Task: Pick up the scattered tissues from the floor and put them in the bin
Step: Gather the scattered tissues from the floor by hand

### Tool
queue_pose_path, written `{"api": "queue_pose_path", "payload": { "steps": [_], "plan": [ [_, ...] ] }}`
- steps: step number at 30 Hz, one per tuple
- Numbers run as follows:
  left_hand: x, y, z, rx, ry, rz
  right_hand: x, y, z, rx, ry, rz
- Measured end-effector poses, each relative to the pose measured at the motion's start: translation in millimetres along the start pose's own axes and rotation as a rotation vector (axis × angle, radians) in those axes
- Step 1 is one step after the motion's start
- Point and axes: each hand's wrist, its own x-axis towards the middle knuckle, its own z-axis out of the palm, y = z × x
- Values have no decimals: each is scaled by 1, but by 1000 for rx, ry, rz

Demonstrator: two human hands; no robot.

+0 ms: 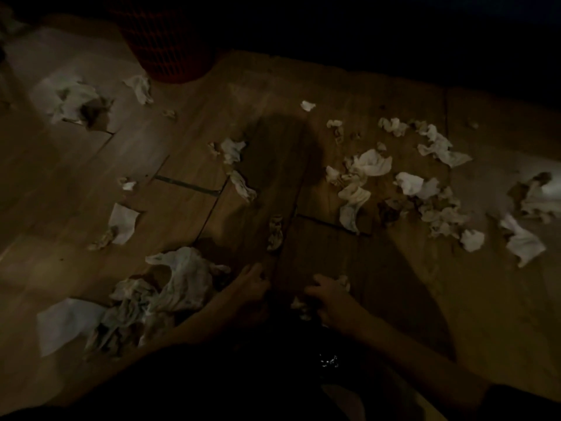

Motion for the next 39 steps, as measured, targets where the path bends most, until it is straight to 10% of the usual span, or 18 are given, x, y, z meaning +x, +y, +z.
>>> {"api": "queue_pose_path", "payload": {
  "steps": [6,9,15,21,39],
  "plan": [
    [-16,-18,38,-86,-83,76,6,29,-46,67,343,155],
    [0,-18,27,-389,6,-21,30,30,-71,152,516,168],
    [18,-27,-23,-163,362,-19,96,-3,-89,216,782,146],
    [19,-62,-54,-169,521,-353,118,-34,-35,-1,448,-19],
    [120,-92,-81,-586,420,-627,264,-50,-187,354,558,-41]
  ]
}}
